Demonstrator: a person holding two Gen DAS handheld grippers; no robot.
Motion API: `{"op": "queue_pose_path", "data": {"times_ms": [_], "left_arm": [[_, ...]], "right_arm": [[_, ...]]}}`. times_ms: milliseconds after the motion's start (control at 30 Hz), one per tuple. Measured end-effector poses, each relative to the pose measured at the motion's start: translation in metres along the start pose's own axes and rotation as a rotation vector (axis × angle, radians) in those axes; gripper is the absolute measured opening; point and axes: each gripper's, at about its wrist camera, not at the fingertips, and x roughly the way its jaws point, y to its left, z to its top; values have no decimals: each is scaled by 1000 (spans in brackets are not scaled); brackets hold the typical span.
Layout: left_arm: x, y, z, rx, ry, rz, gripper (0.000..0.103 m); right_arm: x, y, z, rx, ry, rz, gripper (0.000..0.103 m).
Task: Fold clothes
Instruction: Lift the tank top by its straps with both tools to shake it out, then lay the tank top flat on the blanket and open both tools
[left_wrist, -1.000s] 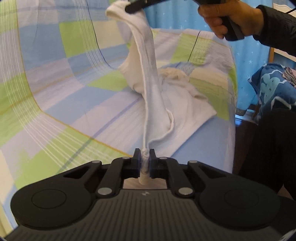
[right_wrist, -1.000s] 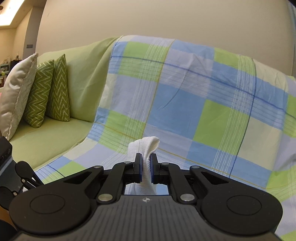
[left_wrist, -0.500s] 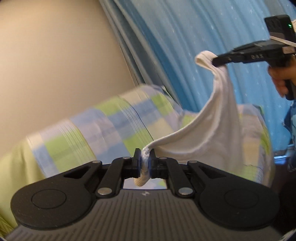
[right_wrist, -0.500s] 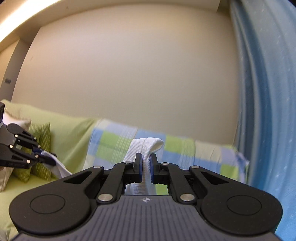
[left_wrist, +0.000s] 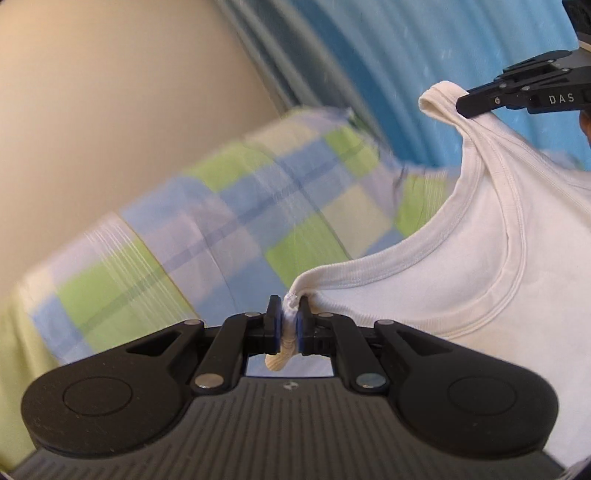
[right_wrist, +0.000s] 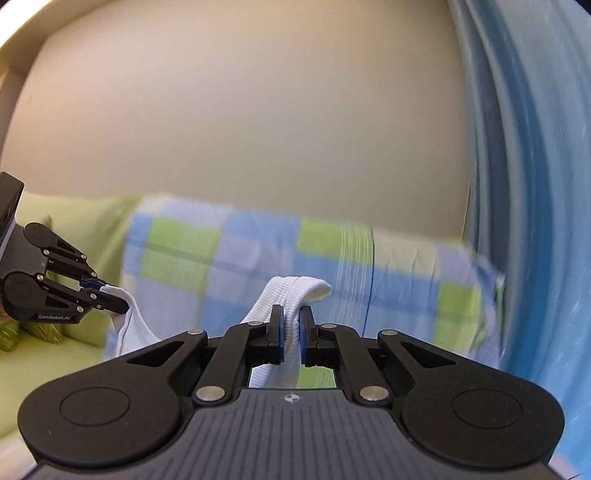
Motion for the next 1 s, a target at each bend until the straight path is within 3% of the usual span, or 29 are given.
{"op": "queue_pose_path", "data": {"times_ms": [67,133,233,300,367,633,800,900,1000], "left_arm": [[73,-7,-21,-23,76,-19,6],[134,-18,-47,-84,165,-81,11],[159,-25,-85,-153,215,-120,16],[171,-28,-110,-196,240,-139,23],[163,-20,-131,-255,256,-132,30],[102,-16,-190,-395,348,-174,31],[108,-40,-192,-424,340,-223,32],[119,-49,-185,-470,321,-259,45],[126,-53,-184,-527,309,-298,48]], "right_arm": [[62,-19,-38,28,95,-10,9],[114,-33,-85,55,205,-39,23],[126,-50,-131,137,244,-63,27],[110,-54,-149,167,256,-72,37],[85,-59,-162,205,301,-70,37],[6,-59,-207,408,437,-39,38],[5,-49,-220,465,473,-22,43],[15,-46,-223,482,478,-19,44],[26,-47,-231,523,497,-15,44]]}}
